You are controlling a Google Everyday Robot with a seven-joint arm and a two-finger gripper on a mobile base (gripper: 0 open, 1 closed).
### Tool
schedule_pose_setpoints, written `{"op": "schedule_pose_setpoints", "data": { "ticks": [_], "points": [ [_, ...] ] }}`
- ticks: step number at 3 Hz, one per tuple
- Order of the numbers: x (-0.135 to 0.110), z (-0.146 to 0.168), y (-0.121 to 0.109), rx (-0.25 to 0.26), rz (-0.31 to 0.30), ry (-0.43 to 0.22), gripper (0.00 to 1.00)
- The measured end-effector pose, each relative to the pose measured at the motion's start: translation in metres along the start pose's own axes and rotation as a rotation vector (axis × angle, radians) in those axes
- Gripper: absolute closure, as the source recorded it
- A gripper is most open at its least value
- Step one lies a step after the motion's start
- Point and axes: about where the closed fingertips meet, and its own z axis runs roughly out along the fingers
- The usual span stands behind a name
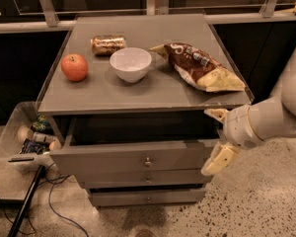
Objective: Open top drawer
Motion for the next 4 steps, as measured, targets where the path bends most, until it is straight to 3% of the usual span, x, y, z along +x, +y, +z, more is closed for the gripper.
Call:
{"op": "schedule_pose_setpoints", "data": {
  "ticks": [1, 3, 4],
  "points": [
    [0.001, 0.003, 0.003, -0.003, 0.009, -0.006, 0.00],
    [0.023, 0.082, 0.031, -0.127, 0.078, -0.022, 0.00],
    [0.023, 0.082, 0.031, -0.127, 0.078, -0.022, 0.00]
  ]
}}
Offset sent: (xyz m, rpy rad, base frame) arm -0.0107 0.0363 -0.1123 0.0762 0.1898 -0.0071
